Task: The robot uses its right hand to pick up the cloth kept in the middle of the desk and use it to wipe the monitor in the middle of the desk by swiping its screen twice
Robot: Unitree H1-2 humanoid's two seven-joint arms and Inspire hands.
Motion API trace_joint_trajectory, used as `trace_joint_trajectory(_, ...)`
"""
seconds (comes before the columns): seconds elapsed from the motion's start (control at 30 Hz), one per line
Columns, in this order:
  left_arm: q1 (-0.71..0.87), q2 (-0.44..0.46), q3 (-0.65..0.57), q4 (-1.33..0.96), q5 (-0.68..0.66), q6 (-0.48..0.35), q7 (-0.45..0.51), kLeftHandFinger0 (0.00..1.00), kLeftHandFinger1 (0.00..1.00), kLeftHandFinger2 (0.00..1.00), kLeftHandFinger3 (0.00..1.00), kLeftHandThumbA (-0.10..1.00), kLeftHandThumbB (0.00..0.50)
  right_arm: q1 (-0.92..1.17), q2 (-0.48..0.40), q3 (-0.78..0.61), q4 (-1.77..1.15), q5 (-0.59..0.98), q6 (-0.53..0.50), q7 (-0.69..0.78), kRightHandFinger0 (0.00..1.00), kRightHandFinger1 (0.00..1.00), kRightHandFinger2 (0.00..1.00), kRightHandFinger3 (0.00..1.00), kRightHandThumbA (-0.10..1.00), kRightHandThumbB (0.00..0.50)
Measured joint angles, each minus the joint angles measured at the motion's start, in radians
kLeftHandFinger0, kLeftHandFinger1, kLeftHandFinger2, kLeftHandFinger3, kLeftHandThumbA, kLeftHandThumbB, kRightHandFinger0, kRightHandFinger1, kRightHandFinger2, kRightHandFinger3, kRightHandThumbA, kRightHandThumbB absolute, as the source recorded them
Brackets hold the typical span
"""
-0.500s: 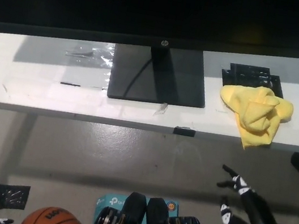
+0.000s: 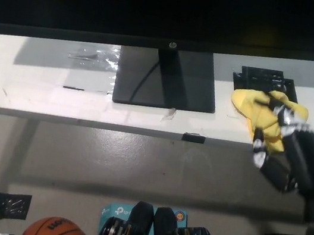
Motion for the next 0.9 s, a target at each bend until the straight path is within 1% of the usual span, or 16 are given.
trace_joint_trajectory(0.03, 0.0, 0.0, 0.001, 0.0, 0.001, 0.0, 0.0, 0.98, 1.0, 1.0, 0.87, 0.22, 0.261, -0.016, 0.0, -0.004, 0.0, -0.001, 0.0, 0.003, 0.79, 0.92, 0.84, 1.0, 0.13, 0.125)
trace_joint_trajectory(0.07, 0.0, 0.0, 0.001, 0.0, 0.002, 0.0, 0.0, 0.98, 1.0, 1.0, 0.87, 0.22, 0.261, -0.032, -0.001, -0.005, 0.005, -0.004, 0.0, 0.006, 0.8, 0.93, 0.85, 1.0, 0.13, 0.123)
trace_joint_trajectory(0.1, 0.0, 0.0, 0.001, 0.0, 0.002, 0.0, 0.0, 0.98, 1.0, 1.0, 0.87, 0.22, 0.262, -0.05, -0.004, -0.005, 0.019, -0.01, 0.0, 0.011, 0.86, 1.0, 0.94, 1.0, 0.19, 0.132)
trace_joint_trajectory(0.13, 0.0, -0.001, 0.002, 0.0, 0.003, 0.0, 0.0, 0.97, 1.0, 1.0, 0.87, 0.23, 0.266, -0.066, -0.008, -0.004, 0.035, -0.018, 0.0, 0.016, 0.93, 1.0, 1.0, 1.0, 0.26, 0.145)
trace_joint_trajectory(0.17, 0.0, -0.001, 0.002, 0.0, 0.002, 0.0, -0.001, 0.97, 1.0, 1.0, 0.87, 0.23, 0.264, -0.081, -0.015, 0.0, 0.056, -0.031, 0.004, 0.023, 0.99, 1.0, 1.0, 1.0, 0.32, 0.163)
trace_joint_trajectory(0.23, 0.0, -0.001, 0.004, 0.0, 0.003, 0.0, -0.001, 0.96, 1.0, 1.0, 0.88, 0.23, 0.26, -0.109, -0.032, 0.012, 0.097, -0.061, 0.027, 0.045, 1.0, 1.0, 1.0, 1.0, 0.5, 0.264)
trace_joint_trajectory(0.3, 0.001, -0.001, 0.003, 0.0, 0.004, 0.0, -0.001, 0.96, 1.0, 0.99, 0.88, 0.23, 0.265, -0.127, -0.05, 0.031, 0.125, -0.084, 0.061, 0.085, 1.0, 1.0, 1.0, 1.0, 0.57, 0.316)
trace_joint_trajectory(0.33, 0.002, -0.002, 0.003, 0.0, 0.005, 0.0, -0.001, 0.96, 1.0, 0.99, 0.87, 0.22, 0.264, -0.134, -0.057, 0.041, 0.144, -0.095, 0.079, 0.105, 1.0, 1.0, 1.0, 1.0, 0.57, 0.36)
trace_joint_trajectory(0.37, 0.003, -0.002, 0.003, 0.0, 0.006, 0.0, -0.001, 0.96, 1.0, 0.99, 0.87, 0.22, 0.265, -0.145, -0.064, 0.053, 0.167, -0.105, 0.097, 0.127, 1.0, 1.0, 1.0, 1.0, 0.57, 0.36)
trace_joint_trajectory(0.43, 0.003, -0.002, 0.004, 0.0, 0.007, 0.001, -0.002, 0.97, 1.0, 1.0, 0.87, 0.2, 0.254, -0.163, -0.074, 0.071, 0.206, -0.122, 0.131, 0.168, 1.0, 1.0, 1.0, 1.0, 0.57, 0.38)
trace_joint_trajectory(0.53, 0.004, -0.002, 0.006, -0.003, 0.008, 0.003, -0.005, 0.97, 1.0, 1.0, 0.88, 0.22, 0.257, -0.194, -0.08, 0.089, 0.273, -0.132, 0.165, 0.211, 1.0, 1.0, 1.0, 1.0, 0.57, 0.386)
trace_joint_trajectory(0.63, 0.004, -0.002, 0.007, -0.001, 0.011, 0.004, -0.007, 0.97, 1.0, 1.0, 0.89, 0.23, 0.263, -0.225, -0.082, 0.101, 0.351, -0.142, 0.185, 0.24, 1.0, 1.0, 1.0, 1.0, 0.59, 0.398)
trace_joint_trajectory(0.67, 0.004, -0.002, 0.008, 0.0, 0.011, 0.004, -0.008, 0.96, 1.0, 1.0, 0.87, 0.22, 0.268, -0.234, -0.083, 0.105, 0.374, -0.144, 0.188, 0.246, 1.0, 1.0, 1.0, 1.0, 0.61, 0.396)
trace_joint_trajectory(0.8, 0.003, -0.002, 0.014, -0.001, 0.012, 0.005, -0.009, 0.98, 1.0, 1.0, 0.87, 0.23, 0.264, -0.267, -0.082, 0.116, 0.482, -0.147, 0.204, 0.27, 1.0, 1.0, 1.0, 1.0, 0.62, 0.369)
trace_joint_trajectory(0.87, 0.004, -0.002, 0.018, -0.005, 0.013, 0.006, -0.01, 0.97, 1.0, 0.99, 0.87, 0.23, 0.265, -0.274, -0.082, 0.12, 0.524, -0.147, 0.208, 0.275, 1.0, 1.0, 1.0, 1.0, 0.62, 0.348)
trace_joint_trajectory(0.9, 0.004, -0.002, 0.02, -0.007, 0.013, 0.006, -0.011, 0.96, 1.0, 0.98, 0.86, 0.23, 0.27, -0.275, -0.082, 0.121, 0.539, -0.147, 0.208, 0.276, 1.0, 1.0, 1.0, 1.0, 0.61, 0.327)
